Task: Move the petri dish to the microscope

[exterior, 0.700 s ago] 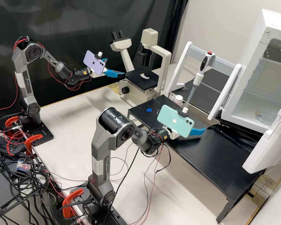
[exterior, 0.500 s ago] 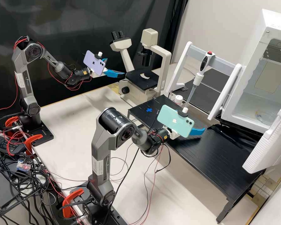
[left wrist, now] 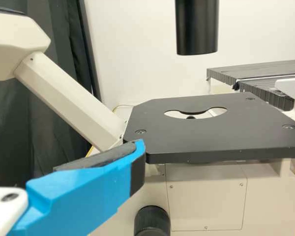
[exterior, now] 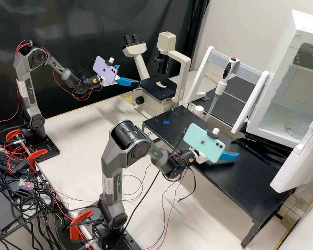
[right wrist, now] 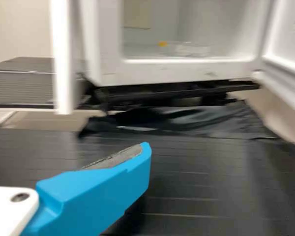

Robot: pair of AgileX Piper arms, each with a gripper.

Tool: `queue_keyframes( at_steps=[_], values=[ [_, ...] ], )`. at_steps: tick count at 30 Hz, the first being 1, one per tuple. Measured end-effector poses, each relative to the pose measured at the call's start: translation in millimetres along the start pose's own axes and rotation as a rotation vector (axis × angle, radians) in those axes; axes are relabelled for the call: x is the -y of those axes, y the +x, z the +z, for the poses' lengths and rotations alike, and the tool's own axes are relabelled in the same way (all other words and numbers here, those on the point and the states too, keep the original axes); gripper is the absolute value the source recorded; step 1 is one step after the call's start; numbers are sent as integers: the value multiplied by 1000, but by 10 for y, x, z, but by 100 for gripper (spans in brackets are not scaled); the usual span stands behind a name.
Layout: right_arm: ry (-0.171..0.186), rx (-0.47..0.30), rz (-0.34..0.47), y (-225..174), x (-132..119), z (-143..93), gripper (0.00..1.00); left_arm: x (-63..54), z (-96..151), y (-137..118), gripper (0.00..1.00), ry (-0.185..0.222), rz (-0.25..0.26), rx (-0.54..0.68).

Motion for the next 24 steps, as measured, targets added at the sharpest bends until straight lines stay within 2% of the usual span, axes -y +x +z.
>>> queue_keyframes(
  at_steps=[2, 7, 12, 18, 24],
  values=[
    [18, 18, 45, 16, -131, 63, 100, 0, 0, 0, 100, 0, 0, 0],
    [12, 9, 151, 214, -489, 52, 100, 0, 0, 0, 100, 0, 0, 0],
    [32, 5, 241, 512, -792, -18, 100, 0, 0, 0, 100, 0, 0, 0],
    [31, 57, 253, 890, -968, -24, 100, 0, 0, 0, 100, 0, 0, 0],
    [-2, 70, 262, 1312, -1156, -96, 100, 0, 0, 0, 100, 0, 0, 0]
  ],
)
